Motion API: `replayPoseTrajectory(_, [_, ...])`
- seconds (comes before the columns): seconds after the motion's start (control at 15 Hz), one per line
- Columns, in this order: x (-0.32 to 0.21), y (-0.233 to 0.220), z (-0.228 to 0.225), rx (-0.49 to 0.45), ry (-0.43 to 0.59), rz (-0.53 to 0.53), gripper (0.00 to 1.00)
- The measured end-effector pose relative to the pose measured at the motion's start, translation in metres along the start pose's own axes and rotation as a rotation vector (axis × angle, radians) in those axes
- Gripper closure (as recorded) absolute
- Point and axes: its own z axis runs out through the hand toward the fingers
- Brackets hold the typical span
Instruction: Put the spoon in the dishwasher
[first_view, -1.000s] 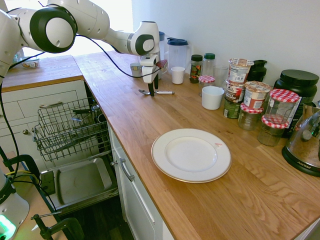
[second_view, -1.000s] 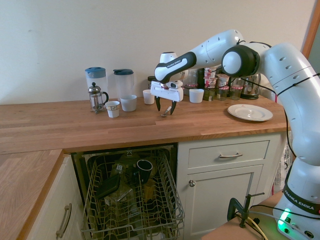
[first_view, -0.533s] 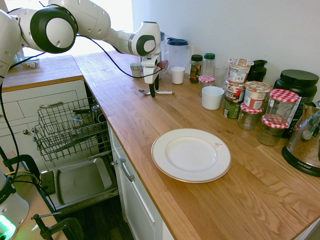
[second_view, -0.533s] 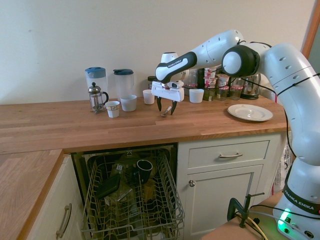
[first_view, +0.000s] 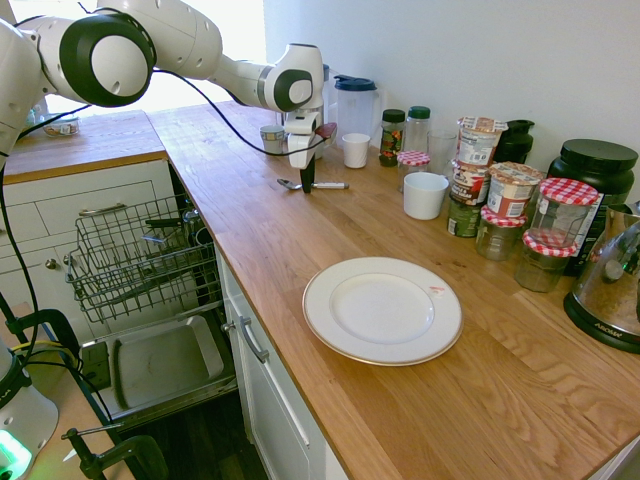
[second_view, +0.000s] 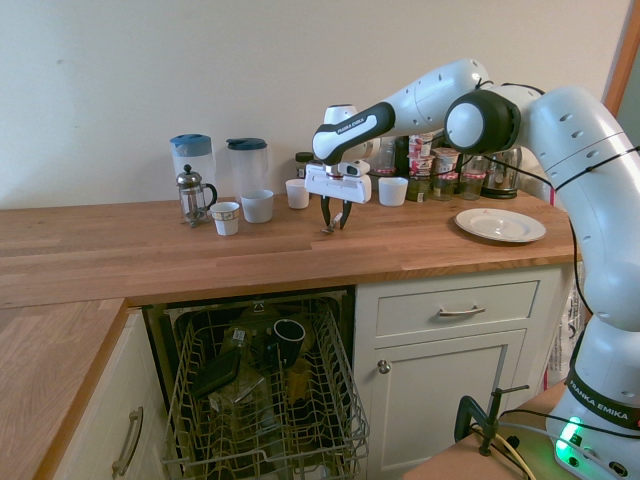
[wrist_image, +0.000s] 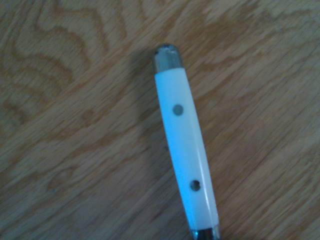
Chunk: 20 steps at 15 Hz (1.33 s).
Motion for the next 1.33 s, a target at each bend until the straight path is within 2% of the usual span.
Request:
replayPoseTrajectory(0.67, [0.002,-0.001,-0.003,-0.002,-0.021,-0.028,1.0])
replayPoseTrajectory(0.87, [0.004,0.01,-0.035,0.039,-0.036,-0.072,1.0])
replayPoseTrajectory(1.07, [-0.006,0.048,-0.101,0.074,-0.055,-0.132,1.0])
replayPoseTrajectory(1.2, [-0.035,0.091,-0.137,0.085,-0.066,-0.212,1.0])
replayPoseTrajectory(1.33, [-0.07,0.143,-0.152,0.08,-0.067,-0.307,1.0])
